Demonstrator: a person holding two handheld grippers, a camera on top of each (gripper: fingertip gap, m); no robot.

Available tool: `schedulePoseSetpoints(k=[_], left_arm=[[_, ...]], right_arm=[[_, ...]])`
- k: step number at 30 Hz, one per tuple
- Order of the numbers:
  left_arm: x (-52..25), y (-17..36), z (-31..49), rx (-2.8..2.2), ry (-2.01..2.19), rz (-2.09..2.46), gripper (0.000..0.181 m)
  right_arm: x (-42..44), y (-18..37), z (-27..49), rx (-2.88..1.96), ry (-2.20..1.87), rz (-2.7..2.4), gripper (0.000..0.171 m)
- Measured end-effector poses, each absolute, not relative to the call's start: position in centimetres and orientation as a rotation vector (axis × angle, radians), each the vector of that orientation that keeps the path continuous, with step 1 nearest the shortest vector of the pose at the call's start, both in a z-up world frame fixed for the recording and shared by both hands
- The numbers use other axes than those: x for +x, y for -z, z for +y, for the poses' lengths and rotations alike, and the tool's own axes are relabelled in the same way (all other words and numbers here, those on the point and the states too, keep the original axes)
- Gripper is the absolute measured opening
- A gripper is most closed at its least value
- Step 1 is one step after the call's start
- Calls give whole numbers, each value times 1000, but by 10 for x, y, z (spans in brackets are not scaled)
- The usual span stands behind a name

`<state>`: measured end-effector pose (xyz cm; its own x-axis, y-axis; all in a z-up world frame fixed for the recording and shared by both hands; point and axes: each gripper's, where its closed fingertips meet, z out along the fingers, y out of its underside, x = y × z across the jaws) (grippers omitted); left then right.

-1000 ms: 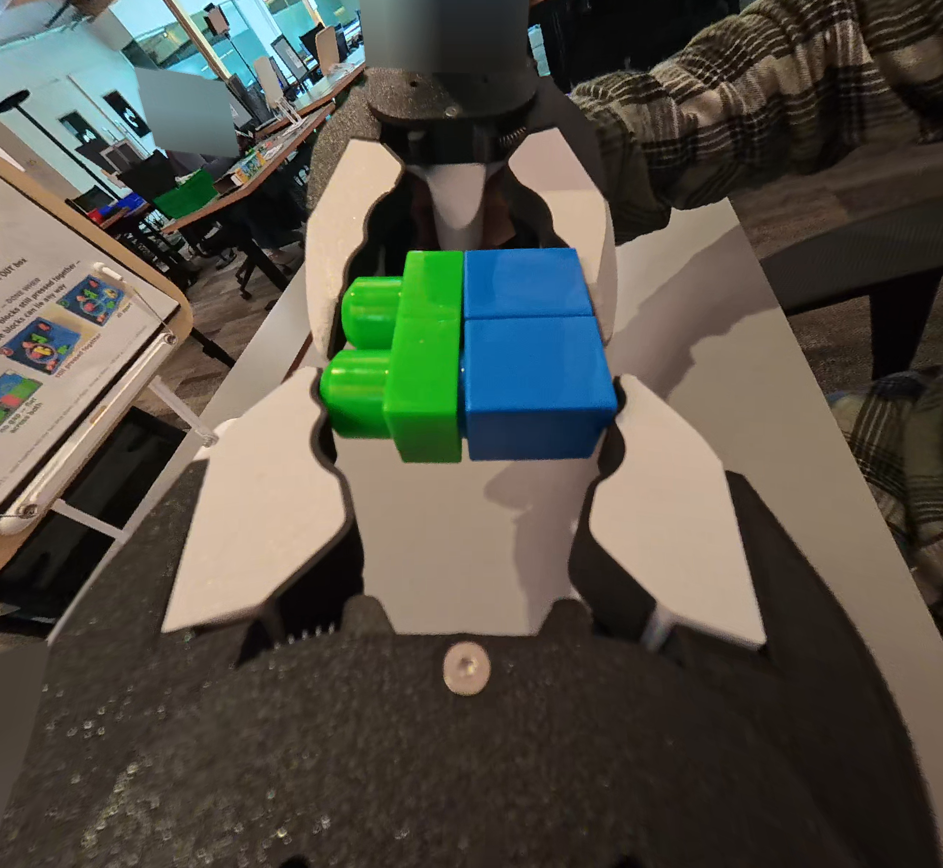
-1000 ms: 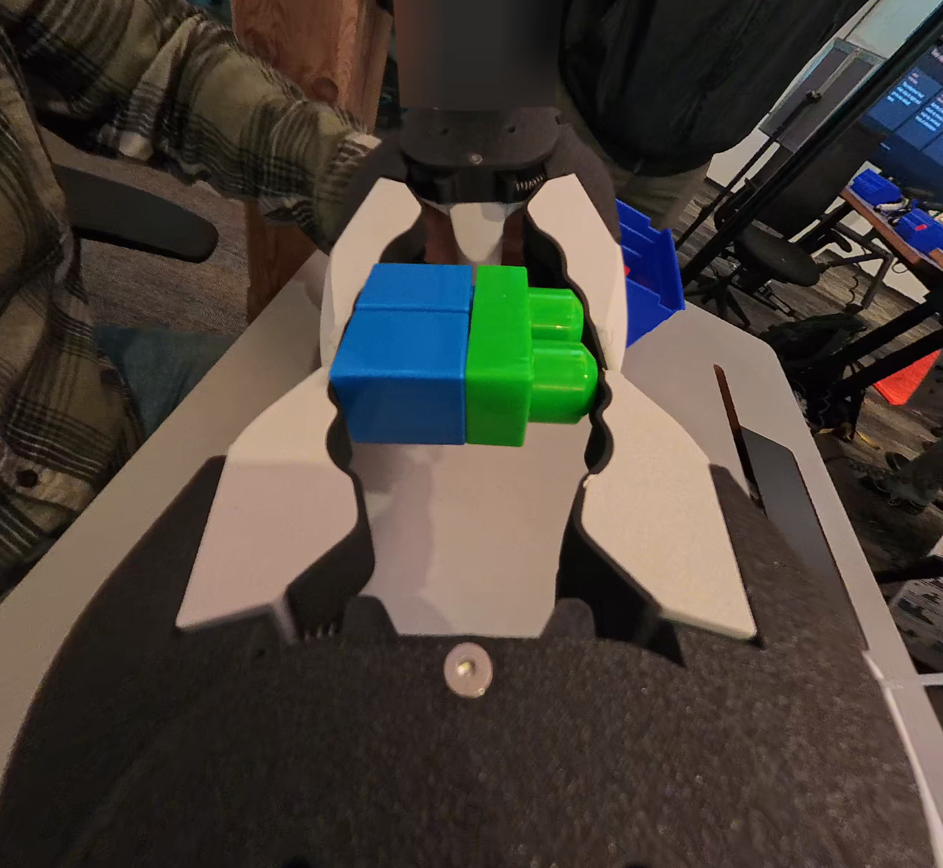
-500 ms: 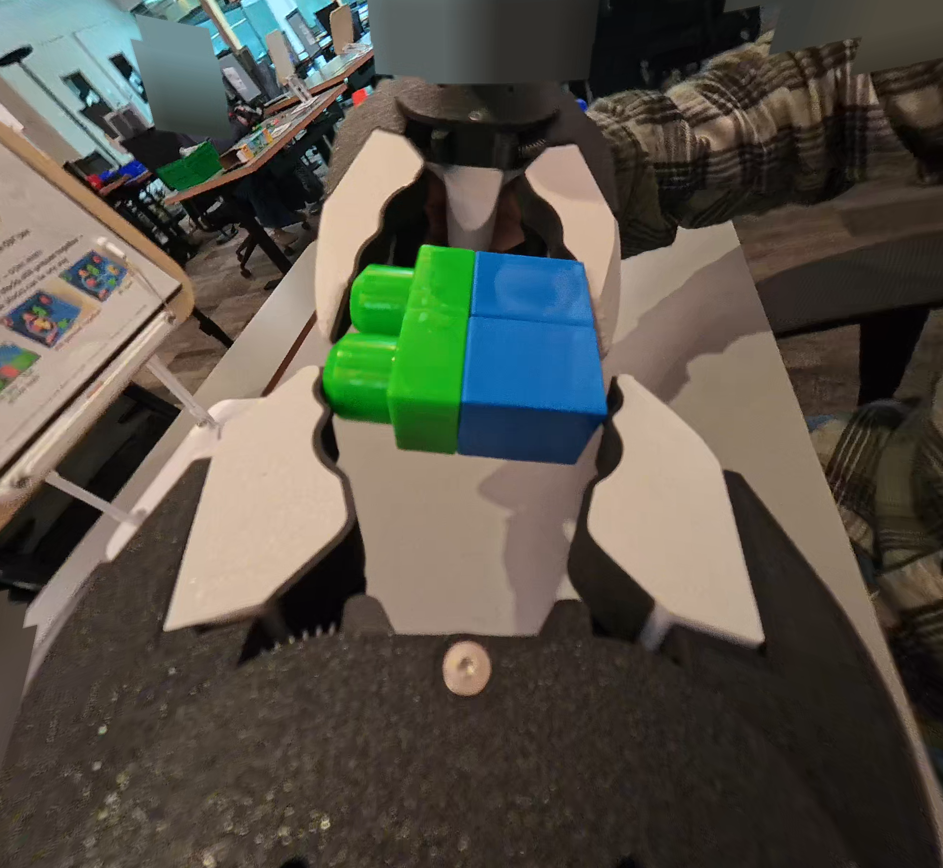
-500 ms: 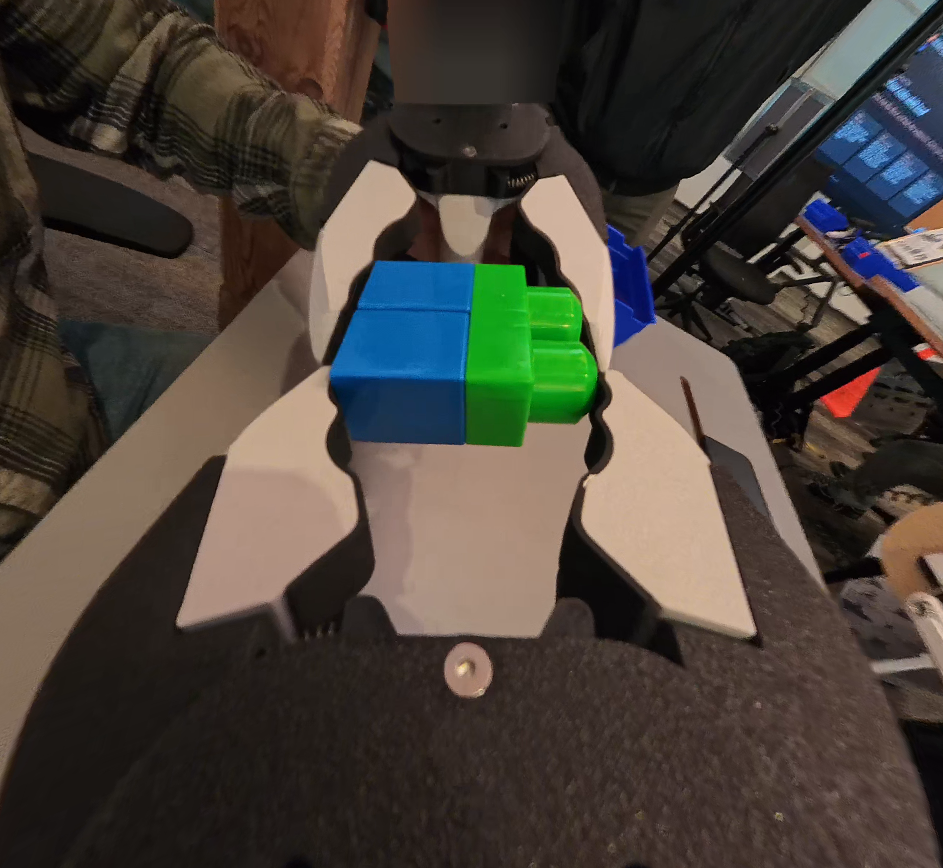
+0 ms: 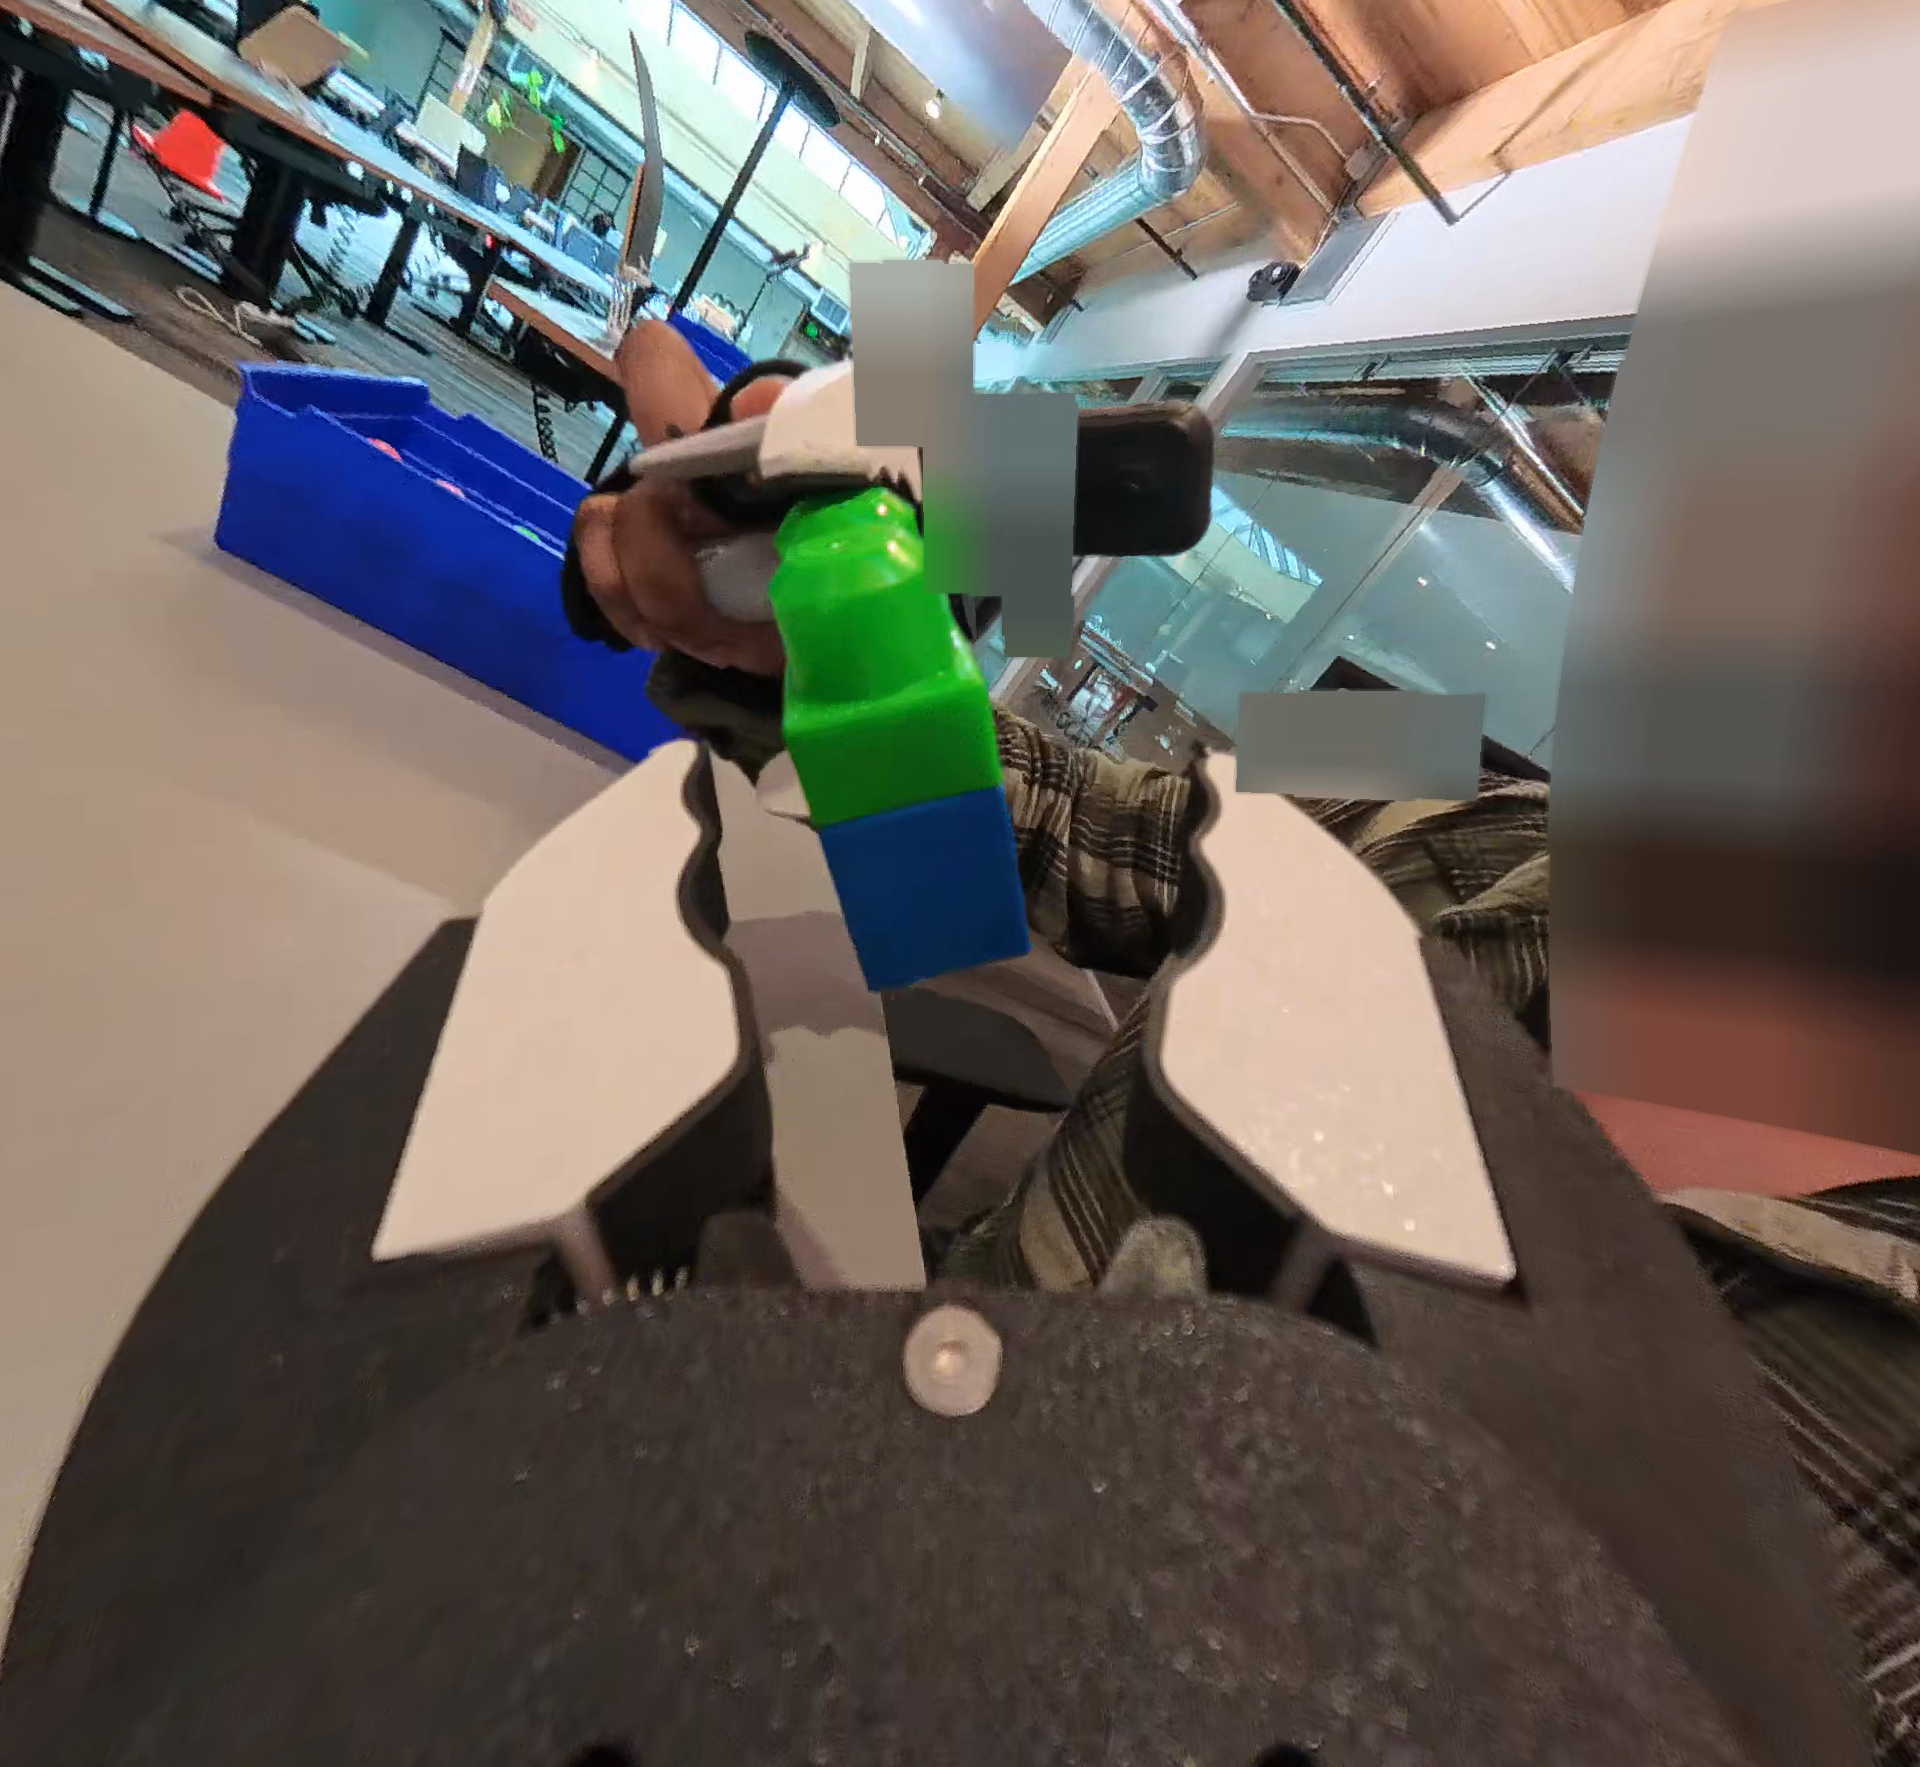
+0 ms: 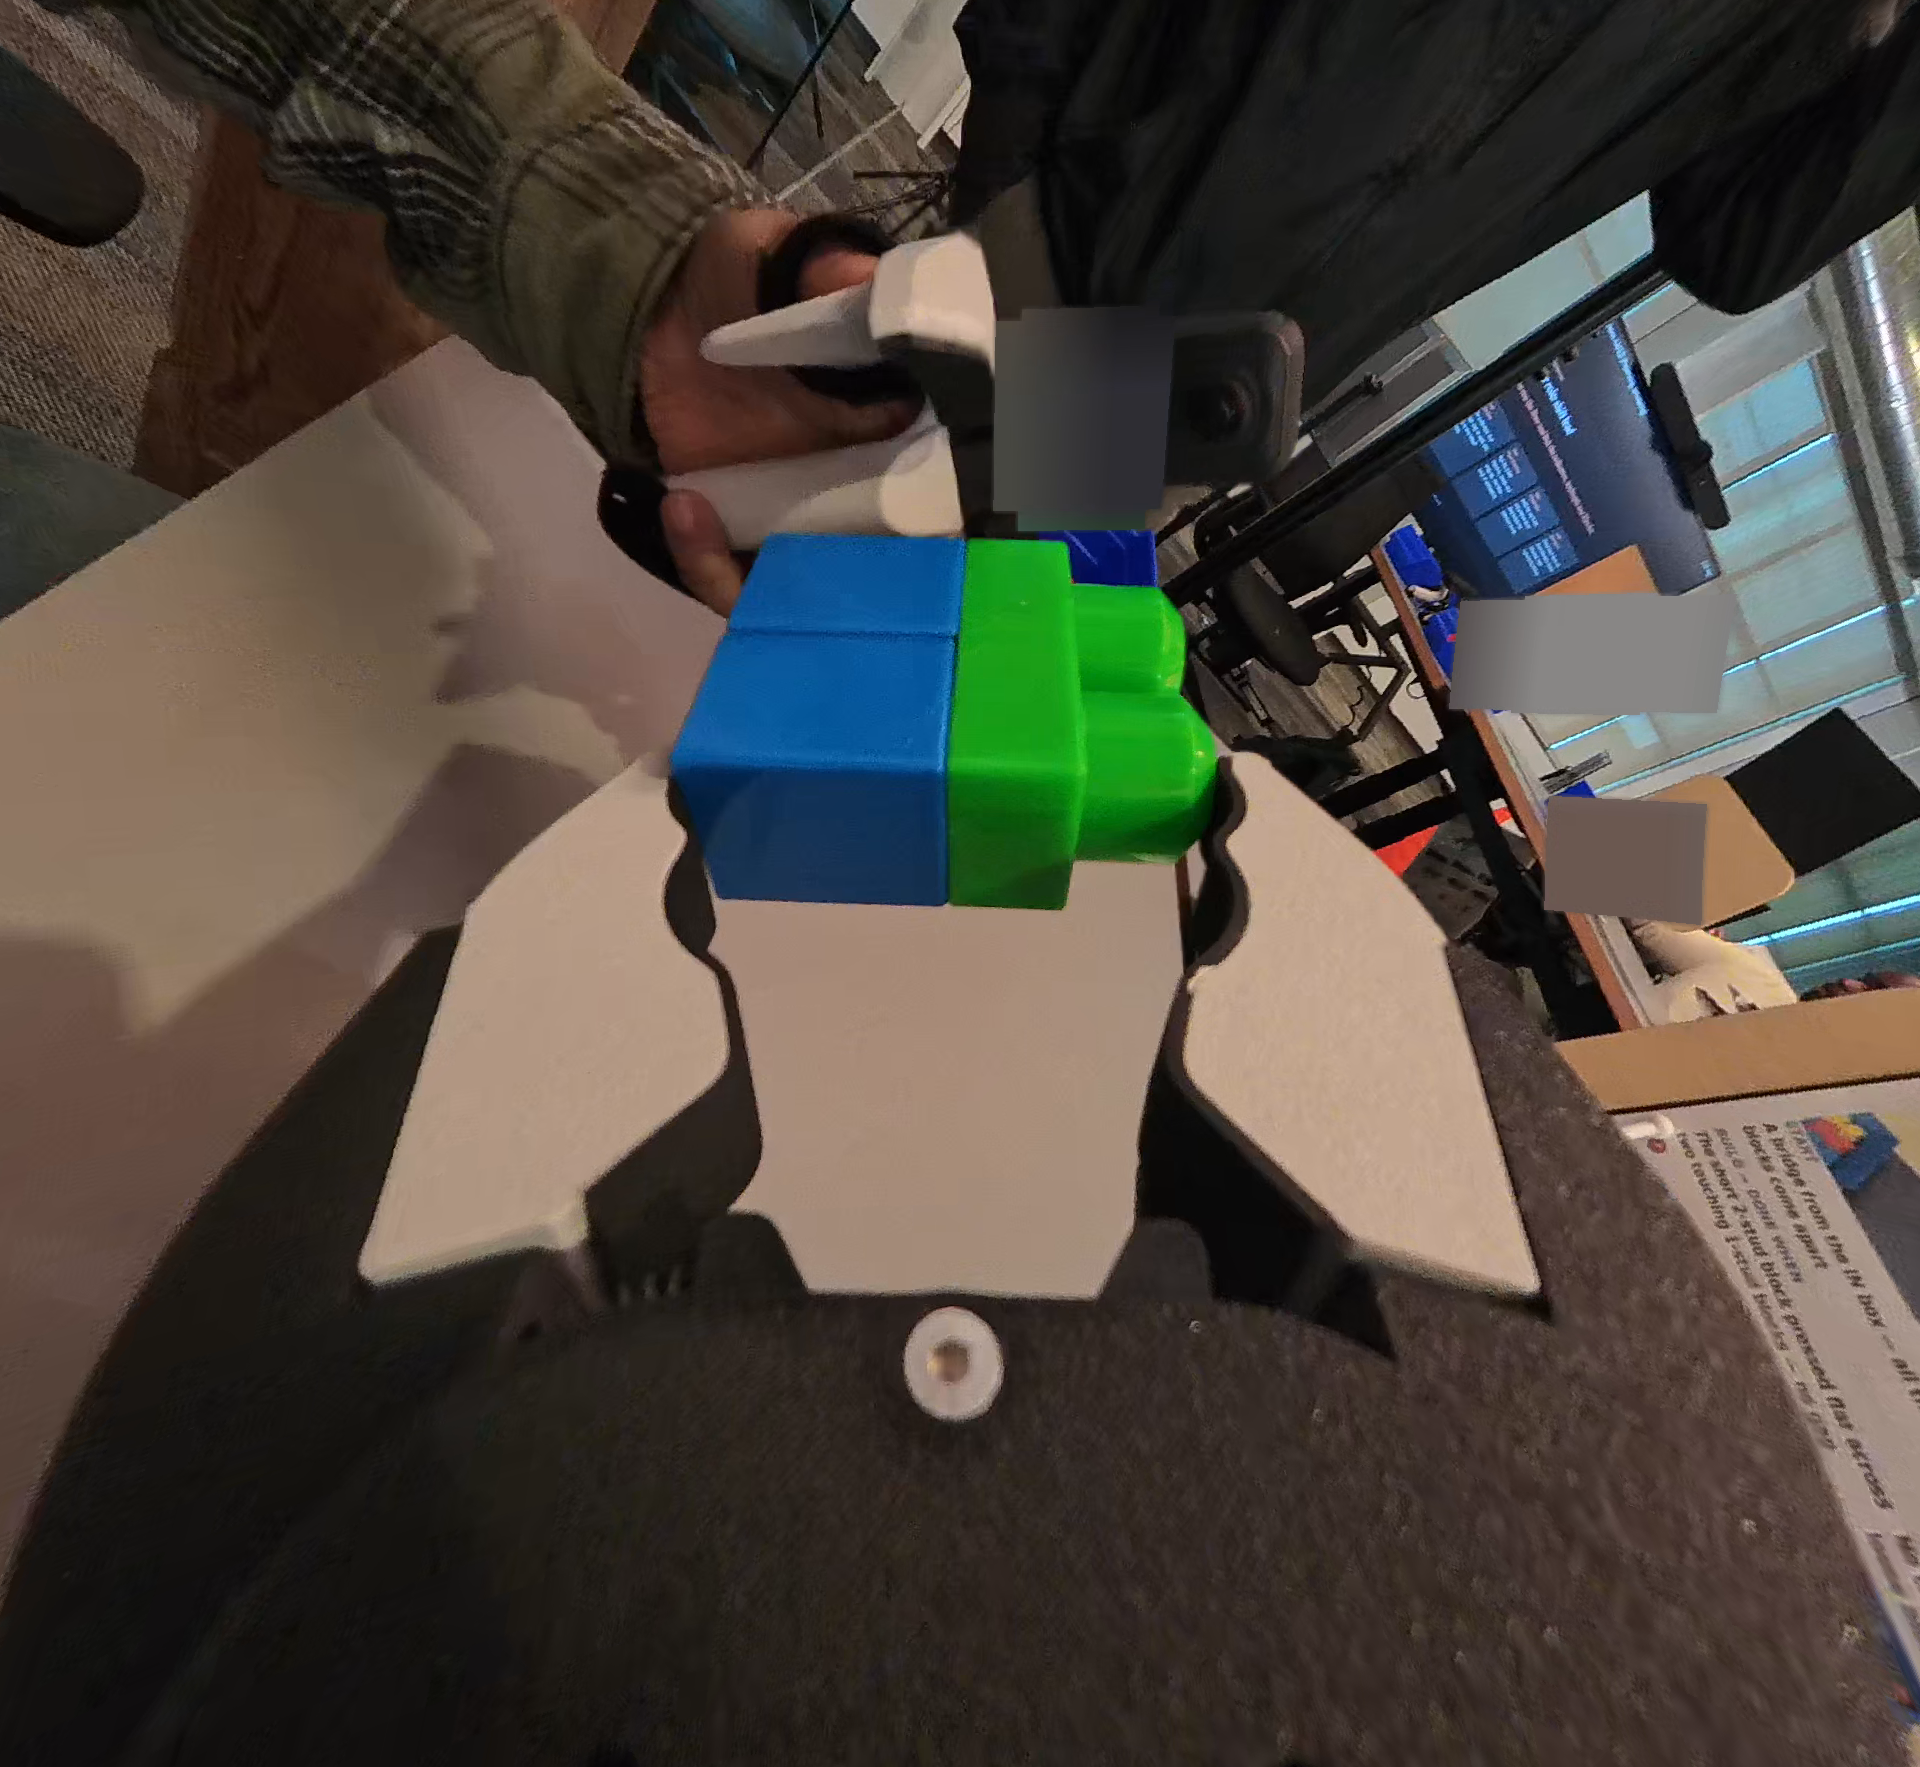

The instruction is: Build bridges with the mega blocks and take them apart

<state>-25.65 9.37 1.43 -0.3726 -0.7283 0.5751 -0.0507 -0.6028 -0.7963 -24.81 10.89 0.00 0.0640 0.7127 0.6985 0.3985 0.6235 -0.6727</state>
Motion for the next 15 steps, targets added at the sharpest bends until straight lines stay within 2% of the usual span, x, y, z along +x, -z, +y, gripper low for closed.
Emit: schedulePoseSetpoints(k=[2,7,15], left_arm=[[-250,-11,87,-1426,2041,1081,84],[-240,7,79,-1506,1937,1216,42],[-241,17,87,-1580,1886,1199,40]], right_arm=[[-249,1,109,-948,-283,-1567,91],[-252,3,109,-933,-274,-1577,91],[-249,13,117,-1003,-240,-1566,93]])
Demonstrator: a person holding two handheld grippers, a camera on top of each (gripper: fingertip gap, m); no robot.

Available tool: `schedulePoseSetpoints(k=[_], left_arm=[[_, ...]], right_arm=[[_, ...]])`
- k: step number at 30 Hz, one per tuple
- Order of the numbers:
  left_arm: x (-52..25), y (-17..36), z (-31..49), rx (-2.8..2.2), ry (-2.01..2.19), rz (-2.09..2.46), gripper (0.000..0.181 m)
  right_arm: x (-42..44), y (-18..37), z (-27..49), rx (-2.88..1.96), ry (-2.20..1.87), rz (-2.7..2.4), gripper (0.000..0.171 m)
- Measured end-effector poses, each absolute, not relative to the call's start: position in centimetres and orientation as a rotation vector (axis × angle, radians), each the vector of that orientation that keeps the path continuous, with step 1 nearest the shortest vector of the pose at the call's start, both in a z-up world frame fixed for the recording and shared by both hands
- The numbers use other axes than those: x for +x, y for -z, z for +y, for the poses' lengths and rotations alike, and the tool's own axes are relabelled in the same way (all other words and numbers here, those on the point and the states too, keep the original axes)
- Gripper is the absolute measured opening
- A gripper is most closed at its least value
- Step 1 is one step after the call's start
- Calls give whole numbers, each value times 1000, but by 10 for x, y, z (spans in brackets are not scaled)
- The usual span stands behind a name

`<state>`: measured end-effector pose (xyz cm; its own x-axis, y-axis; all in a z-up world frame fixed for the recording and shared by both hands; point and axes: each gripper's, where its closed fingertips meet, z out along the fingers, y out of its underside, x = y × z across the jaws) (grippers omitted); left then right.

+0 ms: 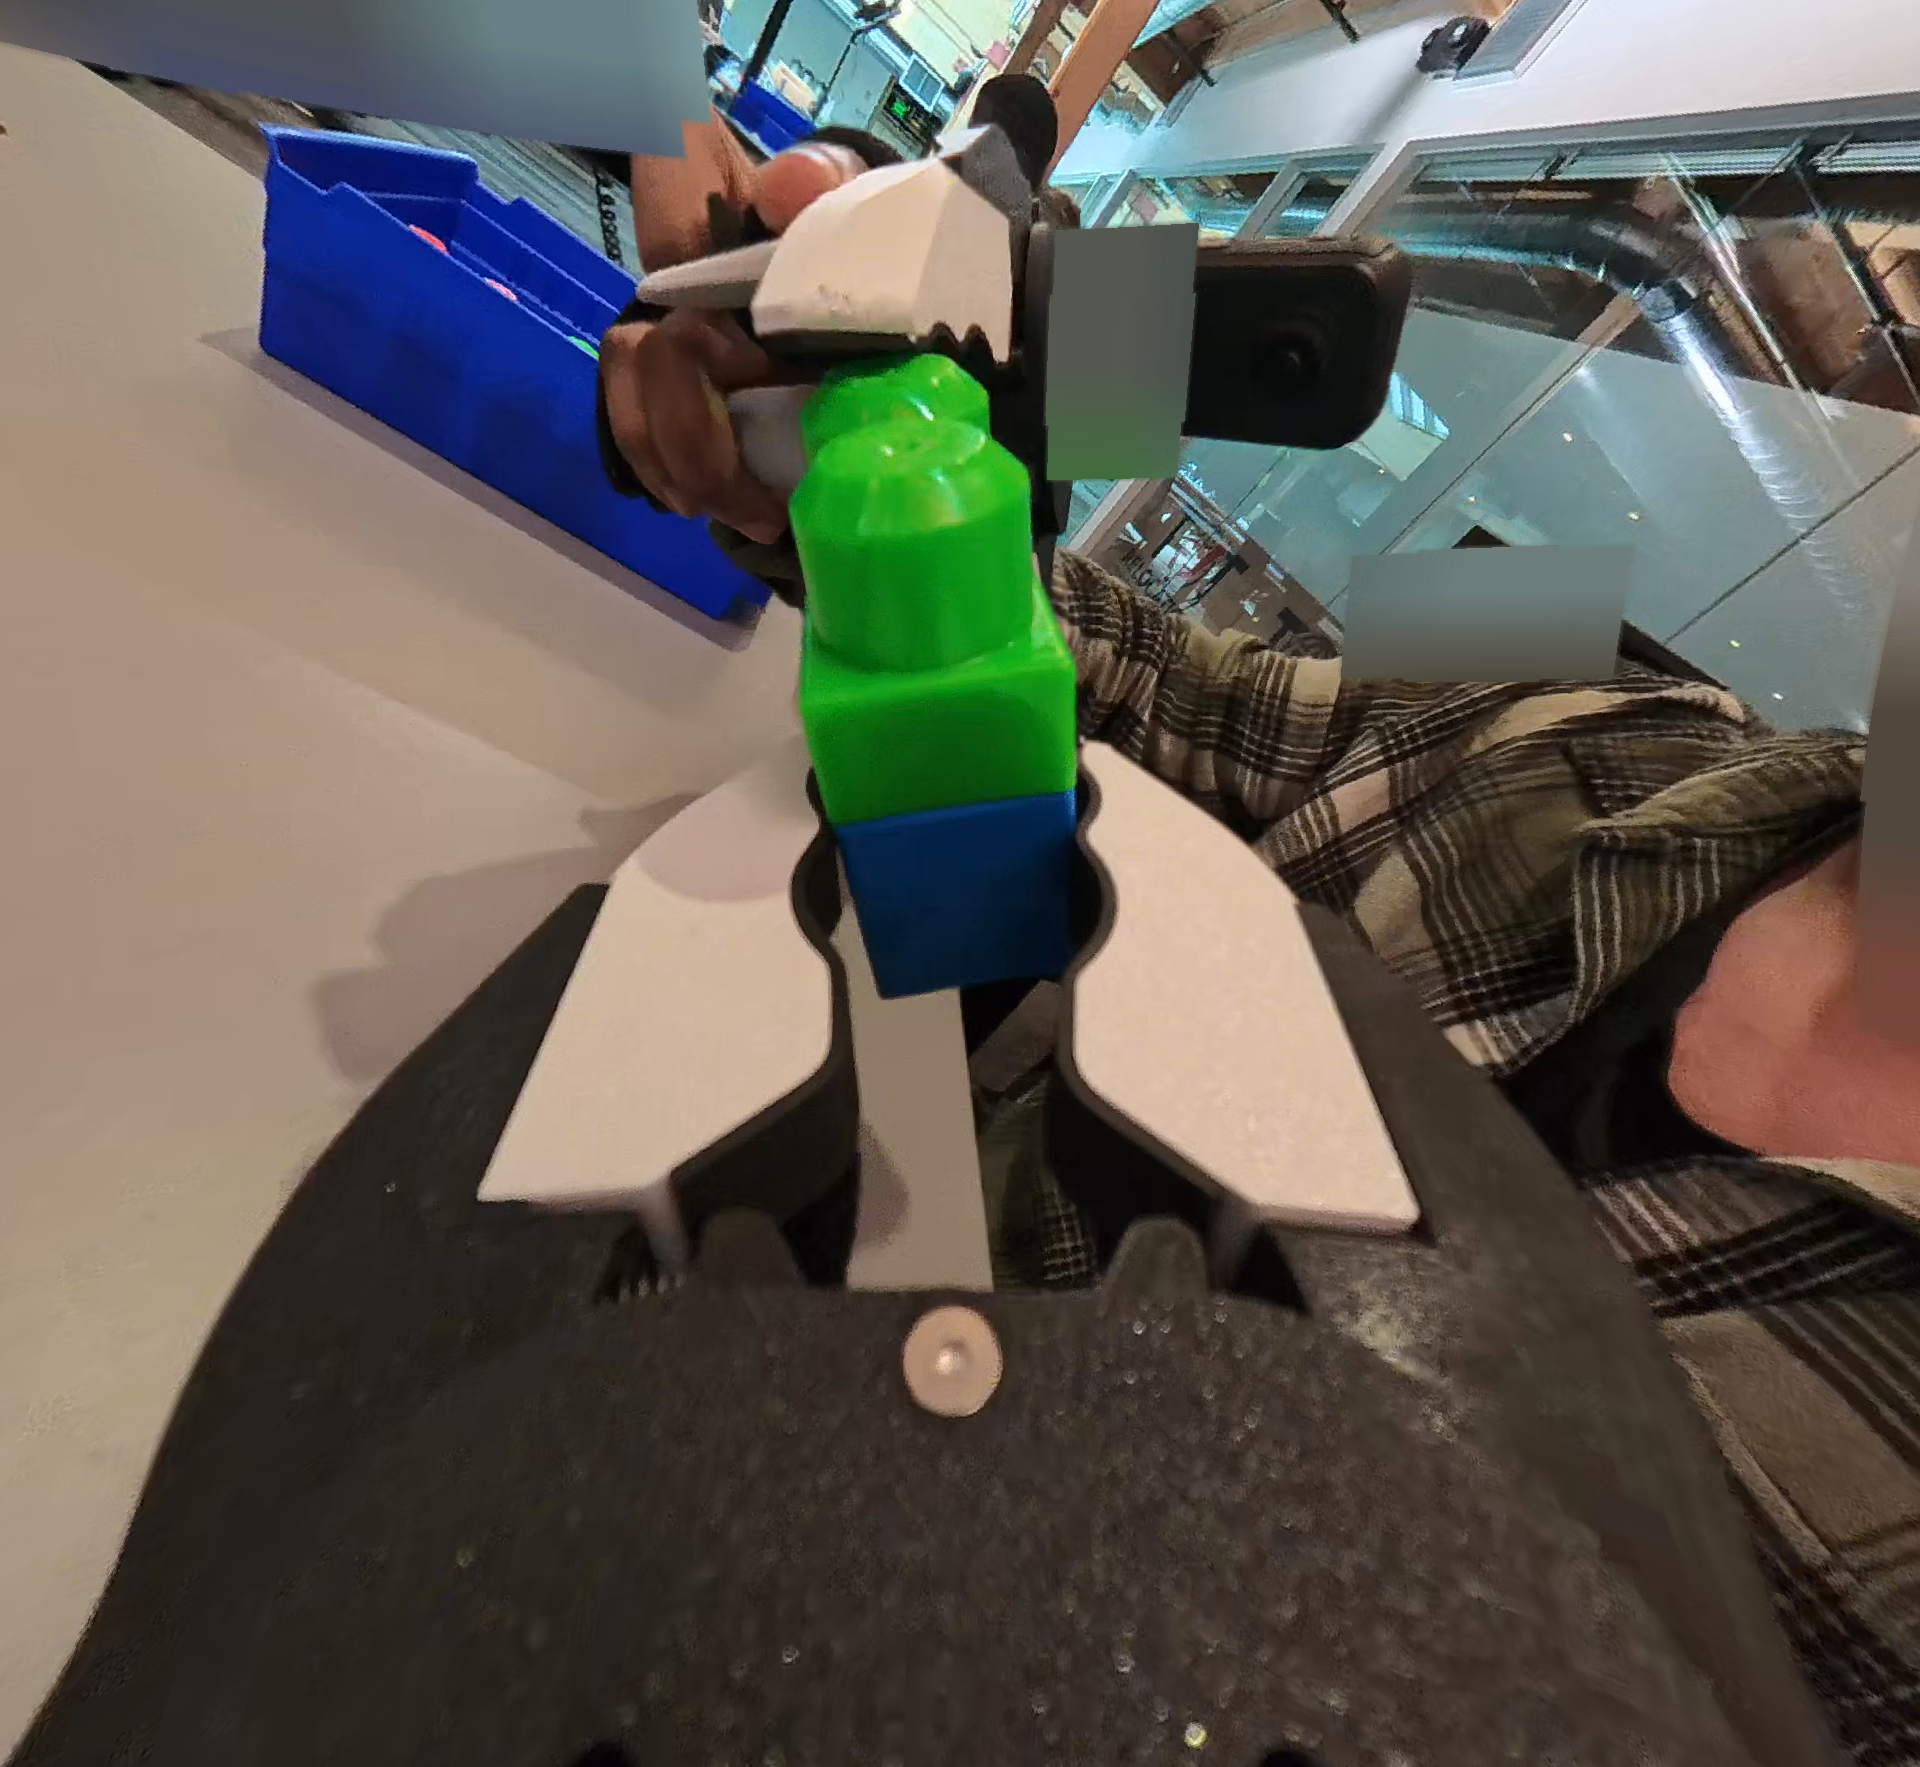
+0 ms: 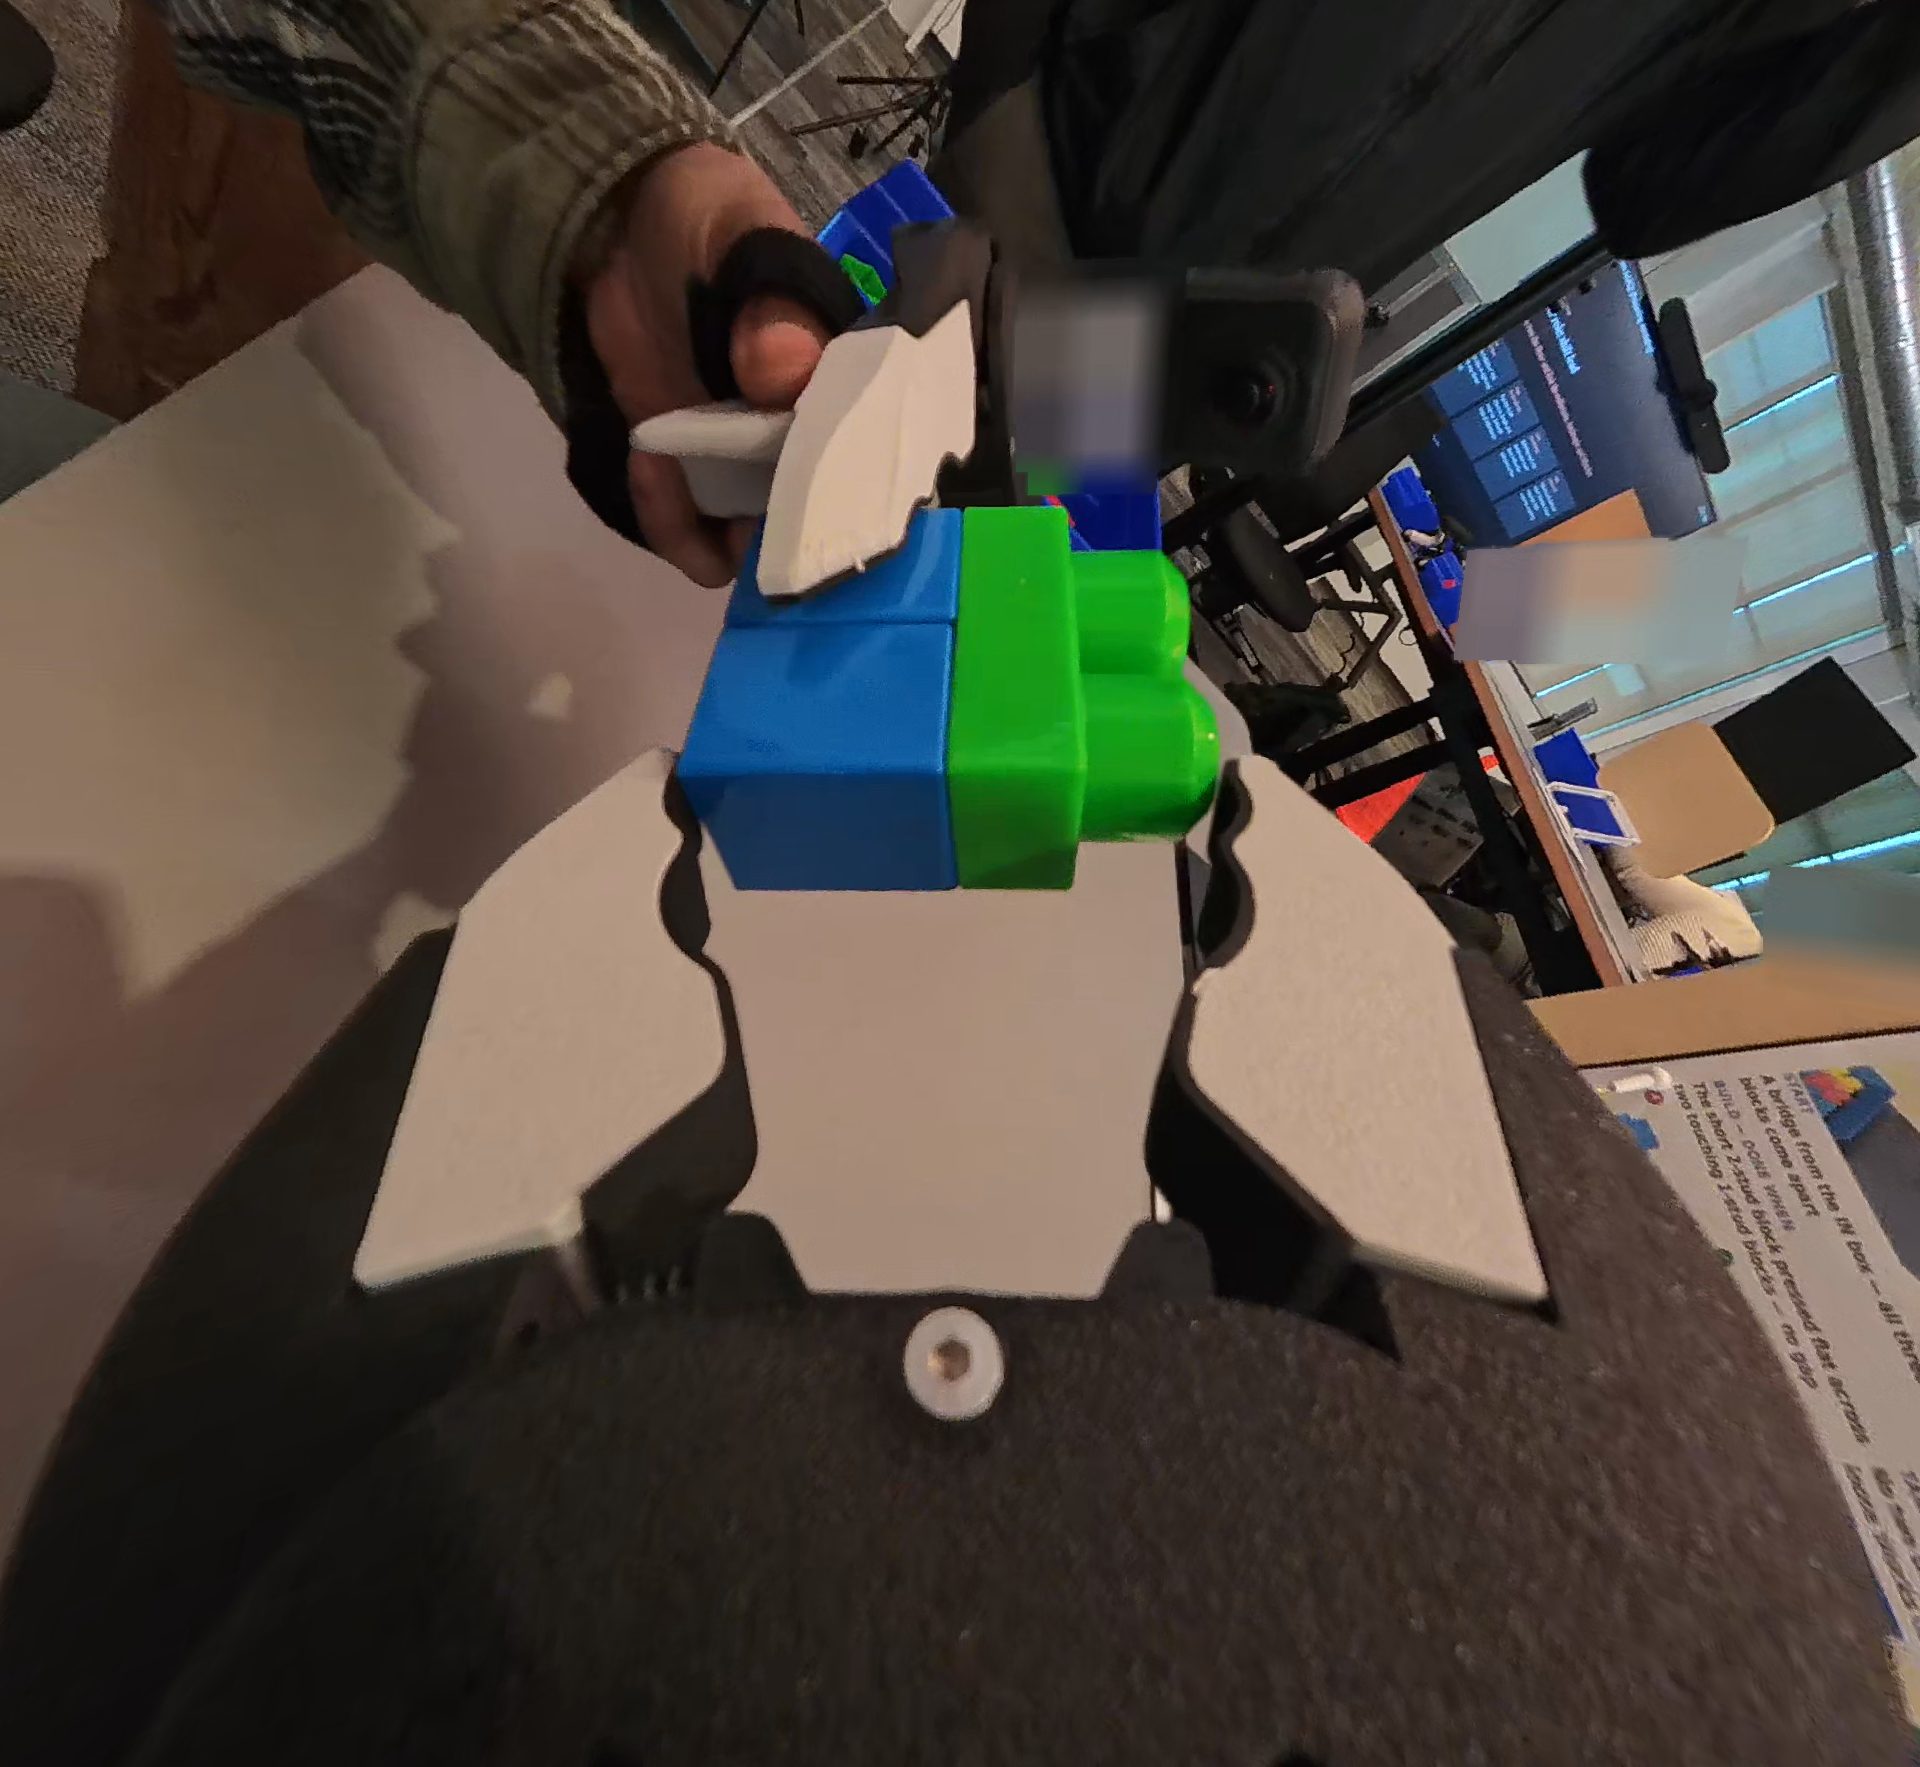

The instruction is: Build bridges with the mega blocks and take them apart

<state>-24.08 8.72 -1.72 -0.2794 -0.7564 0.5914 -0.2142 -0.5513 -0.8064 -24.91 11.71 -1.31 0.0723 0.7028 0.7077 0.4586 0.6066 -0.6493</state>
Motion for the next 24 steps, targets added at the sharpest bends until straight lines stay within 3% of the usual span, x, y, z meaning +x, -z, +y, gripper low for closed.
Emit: schedulePoseSetpoints(k=[5,7,8,11,24], left_arm=[[-243,9,93,-1533,1859,1165,40],[-244,7,96,-1509,1831,1152,40],[-244,9,99,-1503,1773,1162,40],[-248,19,108,-1508,1561,1221,39],[-231,39,91,-1422,1209,1504,40]], right_arm=[[-237,15,121,-1197,-301,-1546,125],[-230,12,118,-1284,-386,-1529,126],[-226,10,119,-1353,-446,-1505,123],[-212,-5,116,-1537,-635,-1455,85],[-233,11,105,-1766,-704,-1715,69]])
